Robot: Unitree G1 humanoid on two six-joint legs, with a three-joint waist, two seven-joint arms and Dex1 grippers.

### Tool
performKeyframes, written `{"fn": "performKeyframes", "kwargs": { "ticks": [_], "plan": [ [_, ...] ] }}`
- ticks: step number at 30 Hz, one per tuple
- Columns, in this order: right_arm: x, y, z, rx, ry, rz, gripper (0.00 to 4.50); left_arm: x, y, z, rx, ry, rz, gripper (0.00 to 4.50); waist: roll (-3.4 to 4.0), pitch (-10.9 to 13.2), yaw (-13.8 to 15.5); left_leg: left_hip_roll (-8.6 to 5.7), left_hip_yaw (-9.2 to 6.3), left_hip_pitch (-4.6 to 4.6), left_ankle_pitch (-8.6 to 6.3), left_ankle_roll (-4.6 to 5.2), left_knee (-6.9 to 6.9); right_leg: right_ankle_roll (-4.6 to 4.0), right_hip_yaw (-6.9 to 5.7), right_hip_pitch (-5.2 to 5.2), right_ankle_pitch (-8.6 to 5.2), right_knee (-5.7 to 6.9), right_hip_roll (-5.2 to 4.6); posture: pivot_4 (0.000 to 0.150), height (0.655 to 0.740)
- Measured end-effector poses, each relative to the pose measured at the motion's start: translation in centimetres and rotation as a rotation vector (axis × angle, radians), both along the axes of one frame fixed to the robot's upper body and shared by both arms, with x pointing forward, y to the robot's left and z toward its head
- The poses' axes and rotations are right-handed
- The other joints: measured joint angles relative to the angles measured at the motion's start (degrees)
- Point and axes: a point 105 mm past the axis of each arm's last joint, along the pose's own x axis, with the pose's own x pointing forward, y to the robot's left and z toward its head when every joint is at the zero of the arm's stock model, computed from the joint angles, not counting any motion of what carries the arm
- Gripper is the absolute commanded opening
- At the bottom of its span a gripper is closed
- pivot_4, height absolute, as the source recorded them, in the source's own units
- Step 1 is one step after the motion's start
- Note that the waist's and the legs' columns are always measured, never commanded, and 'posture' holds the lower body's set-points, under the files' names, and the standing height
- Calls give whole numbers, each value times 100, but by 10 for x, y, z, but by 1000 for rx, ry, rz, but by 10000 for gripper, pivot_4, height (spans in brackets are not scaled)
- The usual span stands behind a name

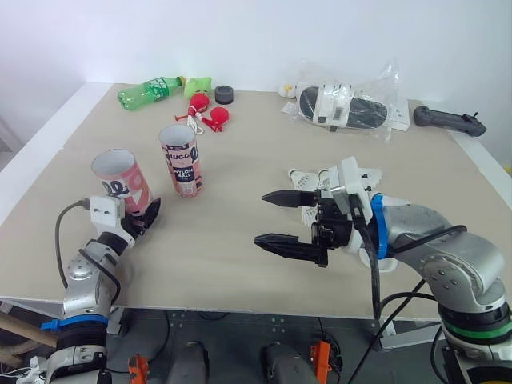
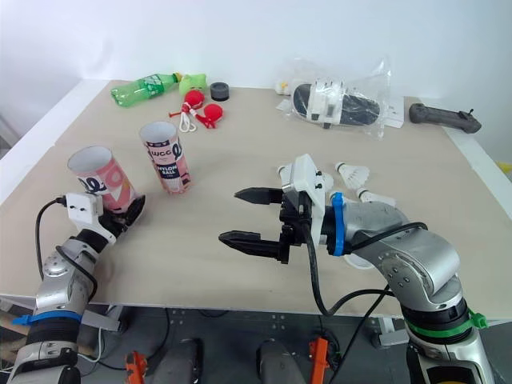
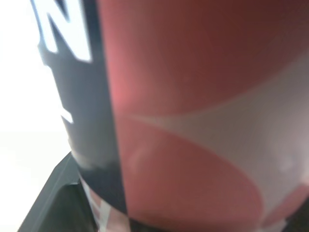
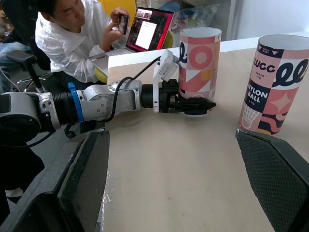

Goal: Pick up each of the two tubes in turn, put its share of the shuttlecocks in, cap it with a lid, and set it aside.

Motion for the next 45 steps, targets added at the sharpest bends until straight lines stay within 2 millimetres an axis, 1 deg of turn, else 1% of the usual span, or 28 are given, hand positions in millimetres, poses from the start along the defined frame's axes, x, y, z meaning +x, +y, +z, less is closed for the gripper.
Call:
{"fn": "performKeyframes", "kwargs": {
  "ticks": [5,8,11,13,14,16,17,19,23,25,26,27,29,32,33,35,38,39,42,45],
  "plan": [
    [0,-1,-3,3,19,-18,45000,-2,1,1,15,7,-4,30235,0,0,0,1,0,0,0,0,0,0,0,0,0,0,0,1500,7400],
    [-1,-11,-10,15,58,-73,45000,-14,1,3,62,29,-51,30235,-2,-1,-1,3,0,-4,-2,-3,-4,-8,-1,-2,-4,-1,0,1500,7400],
    [2,-41,-33,4,136,-254,45000,-42,-10,8,215,127,-240,30235,-6,-3,-1,2,0,-10,-10,-15,-10,-31,-6,-9,-15,6,-8,1500,7400],
    [8,-55,-44,-21,133,-370,45000,-58,-24,14,327,201,-392,30235,4,2,3,3,0,-11,-10,-15,-10,-29,-10,-13,-19,8,-8,1500,7400],
    [11,-61,-48,-39,121,-421,45000,-63,-31,19,366,218,-455,30235,8,4,2,6,2,-9,-9,-13,-10,-26,-13,-12,-34,7,-8,1500,7400],
    [16,-71,-56,-84,71,-522,45000,-73,-40,23,443,273,-564,30235,10,6,-2,15,11,-7,-5,-9,-9,-31,-14,-18,-39,7,-5,1500,7400],
    [19,-77,-66,-123,54,-590,45000,-78,-41,25,499,319,-621,30235,10,5,-6,20,15,-1,-5,-9,-9,-37,-12,-19,-34,6,-3,1500,7400],
    [24,-82,-79,-156,31,-689,45000,-78,-42,33,565,364,-681,30235,29,17,-11,22,23,2,-5,-9,-9,-38,-12,-31,-28,6,-6,1500,7400],
    [35,-79,-94,-161,-13,-842,45000,-73,-56,47,703,417,-797,30235,37,22,-21,20,24,1,-4,-8,-7,-36,-13,-32,-24,5,-8,1500,7400],
    [42,-75,-101,-155,-16,-904,45000,-70,-64,51,737,424,-838,30235,41,24,-20,19,30,-9,-1,-6,-7,-32,-10,-29,-26,5,-8,1500,7400],
    [47,-73,-103,-143,-22,-954,45000,-70,-71,48,763,461,-882,30235,41,24,-19,20,30,-17,-1,-5,-7,-30,-10,-33,-30,5,-6,1500,7400],
    [48,-73,-104,-141,-22,-957,45000,-70,-71,47,764,463,-885,30235,41,24,-24,24,32,-21,-6,-10,-10,-29,-12,-38,-41,6,-2,1500,7400],
    [59,-68,-107,-115,-26,-1024,45000,-70,-77,43,797,510,-928,30235,40,24,-25,30,23,-27,-11,-8,-12,-18,-16,-43,-40,9,11,1500,7400],
    [68,-61,-113,-114,-18,-1053,45000,-69,-78,38,838,543,-949,30235,44,26,-25,38,17,-28,-12,-7,-22,-29,-16,-46,-45,13,22,1500,7400],
    [69,-61,-115,-118,-14,-1061,45000,-68,-77,35,843,559,-947,30235,44,26,-22,38,14,-28,-12,-7,-28,-35,-16,-46,-49,19,25,1500,7400],
    [72,-62,-120,-122,-2,-1080,45000,-67,-78,35,843,557,-949,30235,43,25,-18,37,8,-28,-12,-7,-29,-40,-17,-45,-55,27,27,1500,7400],
    [78,-57,-120,-95,6,-1085,45000,-67,-85,34,822,559,-972,30235,44,26,-18,35,6,-24,-12,-7,-28,-27,-16,-46,-70,46,28,1500,7400],
    [83,-55,-121,-82,11,-1096,45000,-66,-86,34,828,560,-971,30235,43,25,-19,35,6,-20,-12,-7,-26,-27,-16,-44,-70,52,29,1500,7400],
    [92,-50,-121,-61,19,-1111,45000,-65,-86,33,843,560,-966,30235,44,26,-23,34,6,-7,-11,-6,-21,-31,-15,-42,-72,73,29,1500,7400],
    [97,-47,-121,-52,13,-1113,45000,-66,-86,33,851,560,-963,30235,44,26,-29,35,6,0,-10,-5,-20,-35,-16,-40,-75,83,30,1500,7400]
  ]
}}
